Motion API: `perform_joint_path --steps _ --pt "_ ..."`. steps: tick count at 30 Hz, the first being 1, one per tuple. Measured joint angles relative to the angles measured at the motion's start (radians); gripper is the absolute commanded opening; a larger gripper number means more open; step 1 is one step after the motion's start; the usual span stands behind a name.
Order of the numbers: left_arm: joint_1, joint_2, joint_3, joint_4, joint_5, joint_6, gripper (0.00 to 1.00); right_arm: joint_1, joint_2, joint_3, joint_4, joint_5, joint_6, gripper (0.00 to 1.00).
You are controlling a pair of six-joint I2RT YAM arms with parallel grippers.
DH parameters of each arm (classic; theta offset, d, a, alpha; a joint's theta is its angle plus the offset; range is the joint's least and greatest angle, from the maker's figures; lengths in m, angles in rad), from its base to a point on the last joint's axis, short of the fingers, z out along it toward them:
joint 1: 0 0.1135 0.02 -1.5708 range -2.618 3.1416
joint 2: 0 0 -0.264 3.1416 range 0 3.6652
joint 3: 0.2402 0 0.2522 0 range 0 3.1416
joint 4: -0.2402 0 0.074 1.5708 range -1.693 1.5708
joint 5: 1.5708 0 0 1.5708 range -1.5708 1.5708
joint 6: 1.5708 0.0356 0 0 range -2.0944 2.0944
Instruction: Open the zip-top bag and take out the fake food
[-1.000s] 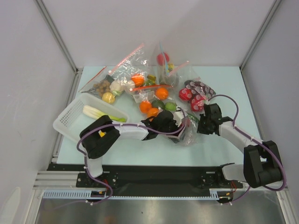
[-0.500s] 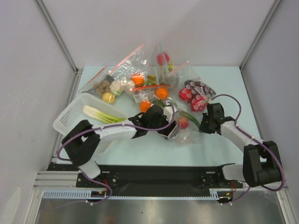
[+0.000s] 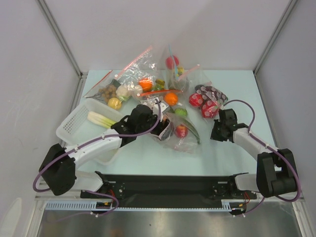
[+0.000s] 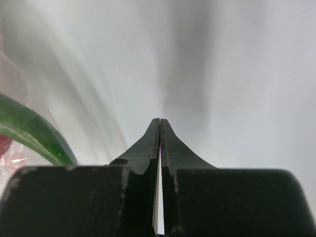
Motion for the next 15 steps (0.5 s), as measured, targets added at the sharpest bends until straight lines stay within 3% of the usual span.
perform_joint_path --steps 1,3,4,7,15 --pt "0.003 -0.004 -0.005 -0.005 0.006 0.0 0.47 0.0 0.0 -0.001 0.003 -0.006 -0.002 0.0" --pt "0.006 -0.001 -0.007 -0.009 0.014 0.0 0.47 0.0 -0.005 -0.003 0.01 -0.037 -0.01 0.09" --pt "0.006 0.001 -0.008 -0.008 0.019 -0.001 0.46 0.0 -0.014 -0.006 0.014 -0.054 -0.014 0.24" --pt "0.007 0.008 -0.018 0.0 0.031 -0.002 0.47 0.0 -0.064 -0.018 0.027 -0.115 -0.024 0.48" --pt "0.017 0.026 -0.034 0.036 0.051 -0.003 0.46 0.0 -0.1 -0.037 0.1 -0.344 -0.042 0.67"
